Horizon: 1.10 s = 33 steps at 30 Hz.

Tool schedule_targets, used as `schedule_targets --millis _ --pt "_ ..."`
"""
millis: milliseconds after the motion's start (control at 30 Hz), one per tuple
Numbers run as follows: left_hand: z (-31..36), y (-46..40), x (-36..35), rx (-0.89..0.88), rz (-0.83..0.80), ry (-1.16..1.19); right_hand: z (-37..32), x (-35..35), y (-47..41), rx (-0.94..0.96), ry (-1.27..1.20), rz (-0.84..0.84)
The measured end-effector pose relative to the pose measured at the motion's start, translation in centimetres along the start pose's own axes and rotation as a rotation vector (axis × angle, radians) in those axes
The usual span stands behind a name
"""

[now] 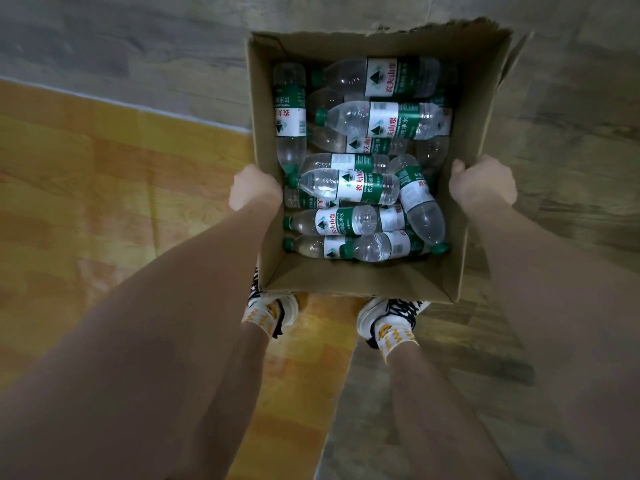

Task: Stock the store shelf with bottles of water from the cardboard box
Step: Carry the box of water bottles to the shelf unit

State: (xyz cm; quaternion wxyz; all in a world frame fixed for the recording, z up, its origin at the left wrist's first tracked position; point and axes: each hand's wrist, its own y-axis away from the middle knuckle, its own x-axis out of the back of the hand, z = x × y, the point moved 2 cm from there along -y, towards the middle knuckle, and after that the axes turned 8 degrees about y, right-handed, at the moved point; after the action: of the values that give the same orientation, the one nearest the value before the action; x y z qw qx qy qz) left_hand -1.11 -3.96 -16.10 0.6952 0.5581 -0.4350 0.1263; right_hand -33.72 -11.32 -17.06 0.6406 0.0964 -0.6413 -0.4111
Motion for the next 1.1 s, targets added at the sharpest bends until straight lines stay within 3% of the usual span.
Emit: schedule_targets --millis 200,333,467,767,1100 --pt "0.5 -2.5 -0.1 0.035 -0.046 -0.046 -1.3 0.1 -1.5 -0.019 0.067 -0.071" --pt "0.9 -2.3 -0.8 -0.040 0.034 -0.258 -1.9 -0.5 -0.9 -0.007 0.125 -0.039" --pt "1.2 -1.5 -0.9 -0.096 0.013 -0.418 -2.1 -0.7 -0.5 -0.008 0.120 -0.047" --pt "-1.6 -0.7 -0.5 -0.169 -0.016 -0.287 -0.5 -0.4 1.6 0.088 0.096 -0.046" --pt "-8.7 5.0 5.0 -0.058 -0.107 -0.271 -1.3 4.1 9.5 0.215 0.187 -0.115"
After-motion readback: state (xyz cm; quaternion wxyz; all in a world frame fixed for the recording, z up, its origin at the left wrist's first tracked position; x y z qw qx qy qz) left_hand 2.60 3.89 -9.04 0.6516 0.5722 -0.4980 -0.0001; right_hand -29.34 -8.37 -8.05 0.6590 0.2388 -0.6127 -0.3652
